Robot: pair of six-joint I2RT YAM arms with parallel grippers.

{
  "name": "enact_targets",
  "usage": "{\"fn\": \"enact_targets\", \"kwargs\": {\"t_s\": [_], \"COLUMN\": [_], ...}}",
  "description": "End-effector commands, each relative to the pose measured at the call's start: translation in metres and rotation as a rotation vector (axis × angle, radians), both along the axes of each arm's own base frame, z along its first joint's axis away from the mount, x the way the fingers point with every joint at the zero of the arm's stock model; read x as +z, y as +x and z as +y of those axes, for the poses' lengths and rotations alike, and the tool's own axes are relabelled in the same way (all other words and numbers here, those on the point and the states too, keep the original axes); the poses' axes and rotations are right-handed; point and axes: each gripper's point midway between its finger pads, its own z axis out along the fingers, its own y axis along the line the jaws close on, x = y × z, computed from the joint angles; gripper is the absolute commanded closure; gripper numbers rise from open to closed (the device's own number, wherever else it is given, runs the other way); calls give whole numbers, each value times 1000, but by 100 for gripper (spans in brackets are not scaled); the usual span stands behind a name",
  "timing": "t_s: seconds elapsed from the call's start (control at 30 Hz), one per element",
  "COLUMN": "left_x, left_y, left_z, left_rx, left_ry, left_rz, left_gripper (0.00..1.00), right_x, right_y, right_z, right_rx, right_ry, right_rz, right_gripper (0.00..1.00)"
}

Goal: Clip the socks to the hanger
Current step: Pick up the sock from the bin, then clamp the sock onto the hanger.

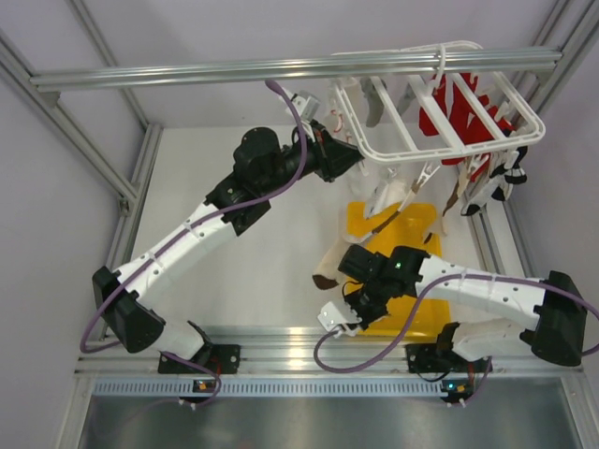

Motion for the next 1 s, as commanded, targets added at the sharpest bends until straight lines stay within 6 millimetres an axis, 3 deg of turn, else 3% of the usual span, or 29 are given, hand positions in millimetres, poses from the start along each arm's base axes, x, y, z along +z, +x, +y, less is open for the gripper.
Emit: {"fn": "enact_targets", "kwargs": {"t_s": [0.0,0.13,0.2,0.27,0.3,0.43,0.57,0.67,0.8,0.97], "left_x": [20,20,20,20,19,18,19,18,16,12], "left_y": [1,2,2,2,2,1,-1,-2,-4,-13], "left_z": [1,2,3,4,4,6,8,8,9,4], "left_rx": [0,3,3,3,3,5,1,-7,-18,-79], "left_ry": [-38,-37,-36,-36,-38,-41,-44,-43,-40,-35], "left_rz": [-29,-27,-28,-26,-20,-13,-17,-18,-12,-9], "left_gripper": [100,100,100,100,100,100,100,100,100,100], "right_x": [21,58,94,129,150,204,228,247,253,269], "right_y": [-3,7,18,32,51,98,145,155,167,157], "right_z": [19,55,79,85,94,69,25,3,-20,-17], "right_rx": [73,25,-67,-225,-319,-742,-1110,-1199,-1304,-1196], "right_ry": [81,240,424,579,693,914,1002,1092,1129,1213], "right_rz": [-77,-135,-177,-219,-290,-316,-230,-229,-314,-271], "right_gripper": [100,100,100,100,100,100,100,100,100,100]}}
